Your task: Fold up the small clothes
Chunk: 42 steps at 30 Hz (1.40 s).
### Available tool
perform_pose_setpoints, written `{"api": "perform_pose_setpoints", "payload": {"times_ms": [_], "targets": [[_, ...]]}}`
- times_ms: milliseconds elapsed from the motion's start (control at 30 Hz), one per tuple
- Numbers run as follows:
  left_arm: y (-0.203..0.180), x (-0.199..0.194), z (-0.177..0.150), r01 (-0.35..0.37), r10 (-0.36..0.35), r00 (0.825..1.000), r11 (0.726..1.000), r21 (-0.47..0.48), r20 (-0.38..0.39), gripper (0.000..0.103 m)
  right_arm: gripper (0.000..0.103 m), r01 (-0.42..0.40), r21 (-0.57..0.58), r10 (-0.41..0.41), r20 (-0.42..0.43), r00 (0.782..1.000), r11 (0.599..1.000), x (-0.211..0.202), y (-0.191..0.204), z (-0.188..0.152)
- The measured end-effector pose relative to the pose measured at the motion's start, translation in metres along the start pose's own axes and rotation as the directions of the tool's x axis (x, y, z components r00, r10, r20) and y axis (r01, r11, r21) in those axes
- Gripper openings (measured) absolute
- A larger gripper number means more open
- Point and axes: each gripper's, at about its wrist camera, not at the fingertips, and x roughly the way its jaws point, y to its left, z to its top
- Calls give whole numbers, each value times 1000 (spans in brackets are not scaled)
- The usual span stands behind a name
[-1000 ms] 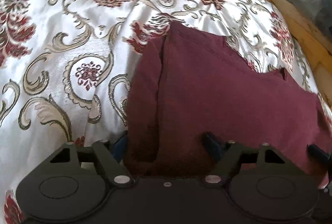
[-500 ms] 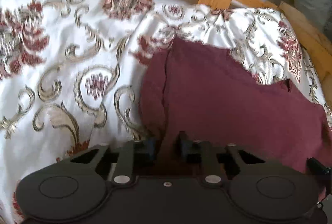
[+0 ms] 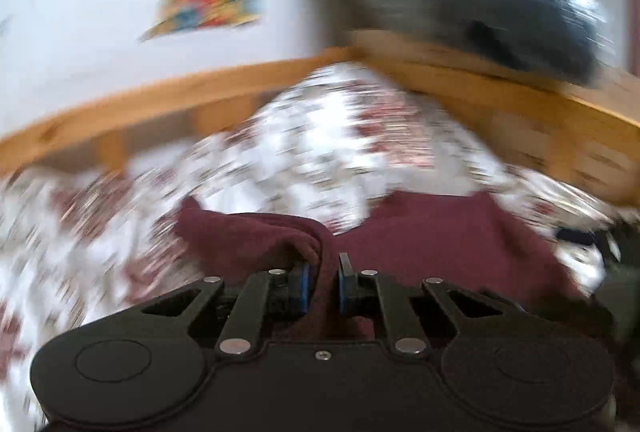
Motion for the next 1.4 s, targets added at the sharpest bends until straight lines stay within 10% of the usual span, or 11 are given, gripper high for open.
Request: {"api": "perform_pose_setpoints", "payload": {"times_ms": [233, 467, 600, 933, 1033, 1167, 1400], "targets": [[-64, 27, -9, 179, -171, 982, 978, 109, -78, 13, 103, 112, 122, -109, -33, 993, 986, 17, -61, -11], [-71, 32, -28, 213, -202, 970, 974, 75, -134, 23, 103, 79, 184, -79, -4, 997, 980, 15, -76, -11], [-70, 11, -29, 250, -246, 967, 966, 63, -73, 64, 103, 39, 213, -45, 23, 999, 976, 14, -78, -8], [-71, -14, -49, 78, -74, 996, 994, 71, -53, 96, 103, -117, 302, 75, 147, 986, 946, 11, -79, 3], [-70, 0, -57, 8, 5, 990, 996, 87, -142, 95, 103, -266, 326, 197, 230, 953, 907, 10, -77, 10], [-68, 10, -66, -20, 43, 981, 992, 125, -187, 93, 103, -543, 373, 493, 227, 840, 752, 30, -70, 23], [-71, 21, -69, -24, 59, 973, 987, 159, -221, 93, 103, -661, 437, 706, 78, 703, 610, 58, -42, 20]]}}
